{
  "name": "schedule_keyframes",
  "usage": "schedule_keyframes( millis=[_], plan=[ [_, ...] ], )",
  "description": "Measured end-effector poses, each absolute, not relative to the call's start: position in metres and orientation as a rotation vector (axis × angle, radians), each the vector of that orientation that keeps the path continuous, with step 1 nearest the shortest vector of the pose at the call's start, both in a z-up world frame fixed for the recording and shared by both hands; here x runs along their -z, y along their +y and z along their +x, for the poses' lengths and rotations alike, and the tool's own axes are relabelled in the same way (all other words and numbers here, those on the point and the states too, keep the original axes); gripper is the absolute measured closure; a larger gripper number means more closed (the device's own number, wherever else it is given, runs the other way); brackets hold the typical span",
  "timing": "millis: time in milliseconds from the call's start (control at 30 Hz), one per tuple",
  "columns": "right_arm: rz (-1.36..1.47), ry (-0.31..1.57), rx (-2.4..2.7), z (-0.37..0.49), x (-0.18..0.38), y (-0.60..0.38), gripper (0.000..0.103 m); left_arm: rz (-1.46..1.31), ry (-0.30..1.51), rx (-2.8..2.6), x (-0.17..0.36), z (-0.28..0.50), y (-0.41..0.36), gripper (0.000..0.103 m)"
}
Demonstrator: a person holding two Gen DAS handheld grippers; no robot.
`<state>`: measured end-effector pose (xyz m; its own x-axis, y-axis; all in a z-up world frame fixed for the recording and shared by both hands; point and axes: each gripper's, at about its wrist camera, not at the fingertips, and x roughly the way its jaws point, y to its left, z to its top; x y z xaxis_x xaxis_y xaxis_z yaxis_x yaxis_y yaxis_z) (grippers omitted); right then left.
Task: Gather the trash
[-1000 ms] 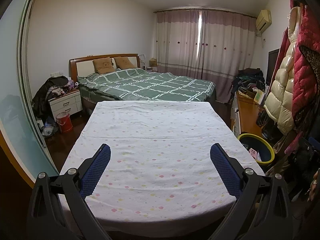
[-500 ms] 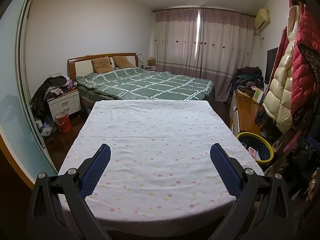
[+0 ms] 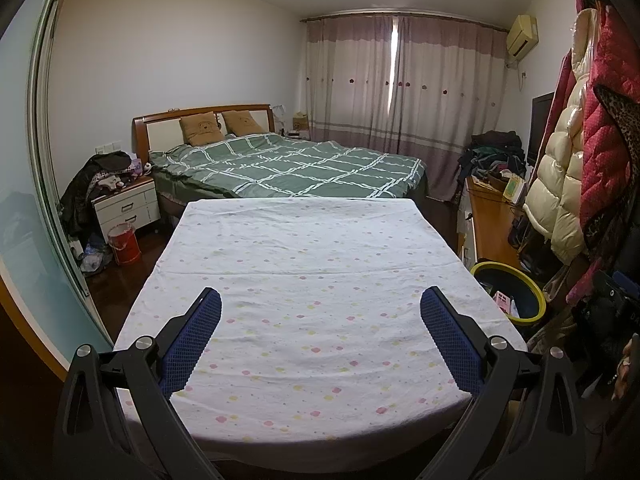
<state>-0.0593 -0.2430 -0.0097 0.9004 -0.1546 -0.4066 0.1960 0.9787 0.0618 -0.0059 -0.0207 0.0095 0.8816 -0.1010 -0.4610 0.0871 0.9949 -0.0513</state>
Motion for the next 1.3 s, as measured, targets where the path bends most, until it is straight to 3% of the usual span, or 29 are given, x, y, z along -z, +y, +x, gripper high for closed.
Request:
schedule_keyframes(
  millis=[1300],
  plan=[
    [0.106, 0.416, 0.178, -0.0584, 0.0115, -0.2431, 0.012, -0.042, 0.492, 0.116, -0.0052, -0.0044, -0.0237, 0.005]
  ],
)
